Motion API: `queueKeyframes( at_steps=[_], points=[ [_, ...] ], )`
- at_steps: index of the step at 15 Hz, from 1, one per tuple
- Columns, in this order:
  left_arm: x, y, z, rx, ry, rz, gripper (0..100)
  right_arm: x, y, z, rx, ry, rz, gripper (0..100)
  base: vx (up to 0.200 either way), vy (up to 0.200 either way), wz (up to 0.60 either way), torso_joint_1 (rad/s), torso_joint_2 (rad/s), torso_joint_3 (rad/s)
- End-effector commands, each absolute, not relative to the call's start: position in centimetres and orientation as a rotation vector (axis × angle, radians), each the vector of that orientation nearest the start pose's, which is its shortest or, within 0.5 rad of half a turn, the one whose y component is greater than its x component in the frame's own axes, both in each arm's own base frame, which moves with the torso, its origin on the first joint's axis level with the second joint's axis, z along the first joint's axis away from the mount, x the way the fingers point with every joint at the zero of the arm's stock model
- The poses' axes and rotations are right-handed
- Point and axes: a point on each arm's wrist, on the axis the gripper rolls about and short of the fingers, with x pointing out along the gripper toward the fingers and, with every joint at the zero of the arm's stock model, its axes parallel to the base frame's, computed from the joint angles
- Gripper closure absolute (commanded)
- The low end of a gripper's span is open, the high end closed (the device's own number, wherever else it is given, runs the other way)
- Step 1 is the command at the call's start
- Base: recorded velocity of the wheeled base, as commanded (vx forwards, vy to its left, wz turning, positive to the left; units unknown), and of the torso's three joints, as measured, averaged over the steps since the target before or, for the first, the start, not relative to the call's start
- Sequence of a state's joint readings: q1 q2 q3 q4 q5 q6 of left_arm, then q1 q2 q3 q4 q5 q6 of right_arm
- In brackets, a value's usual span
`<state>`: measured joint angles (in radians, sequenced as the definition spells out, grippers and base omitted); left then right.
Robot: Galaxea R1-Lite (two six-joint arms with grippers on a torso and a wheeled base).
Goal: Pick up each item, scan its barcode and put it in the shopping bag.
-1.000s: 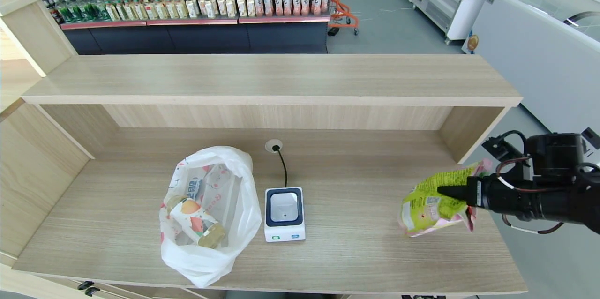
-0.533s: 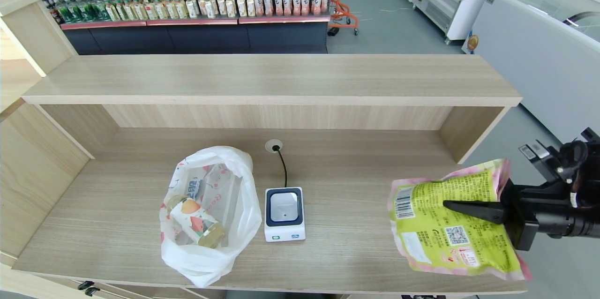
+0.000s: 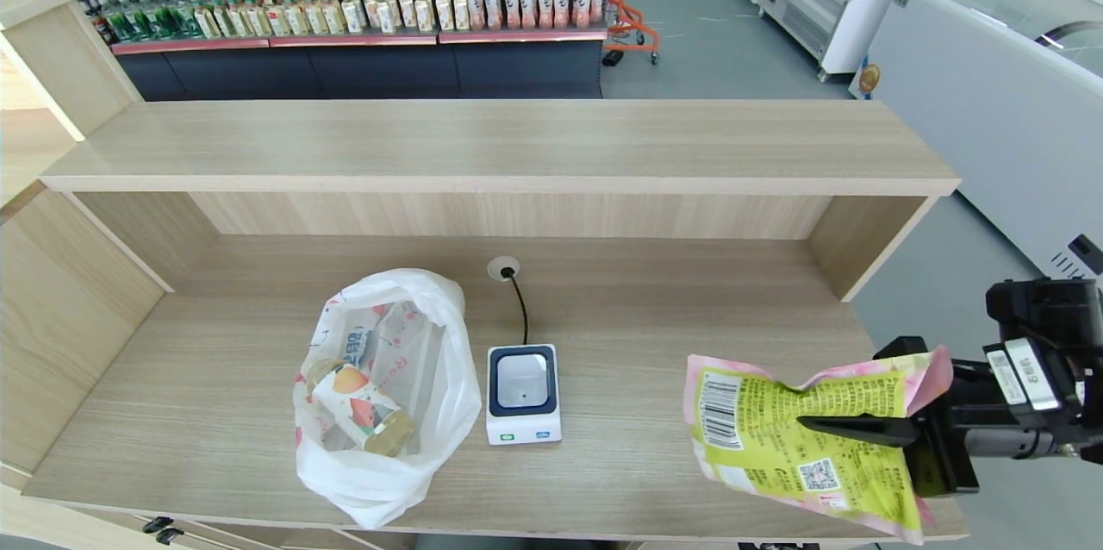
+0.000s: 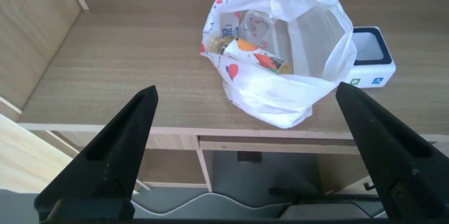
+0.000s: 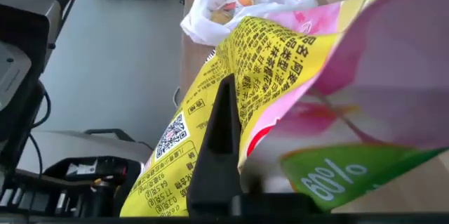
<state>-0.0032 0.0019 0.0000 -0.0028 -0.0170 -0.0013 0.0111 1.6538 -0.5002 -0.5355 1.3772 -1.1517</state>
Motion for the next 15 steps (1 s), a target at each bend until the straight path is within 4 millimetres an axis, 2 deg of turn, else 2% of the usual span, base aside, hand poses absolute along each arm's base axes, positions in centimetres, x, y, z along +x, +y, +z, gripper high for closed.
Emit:
queueKeyframes(
  at_steps=[1, 8, 15],
  points=[
    [-2.3, 0.0, 7.6, -0.002, -0.002, -0.020, 0, 22.8, 3.3, 12.7, -0.562, -0.364, 1.450, 100, 0.000, 0.000, 0.00, 0.000, 0.00, 0.000],
    [-2.3, 0.0, 7.6, -0.002, -0.002, -0.020, 0, 21.5, 4.8, 14.3, -0.621, -0.517, 1.520, 100, 0.000, 0.000, 0.00, 0.000, 0.00, 0.000],
    [-2.3, 0.0, 7.6, -0.002, -0.002, -0.020, 0, 21.4, 7.0, 12.9, -0.601, -0.544, 1.622, 100, 0.000, 0.000, 0.00, 0.000, 0.00, 0.000]
  ],
)
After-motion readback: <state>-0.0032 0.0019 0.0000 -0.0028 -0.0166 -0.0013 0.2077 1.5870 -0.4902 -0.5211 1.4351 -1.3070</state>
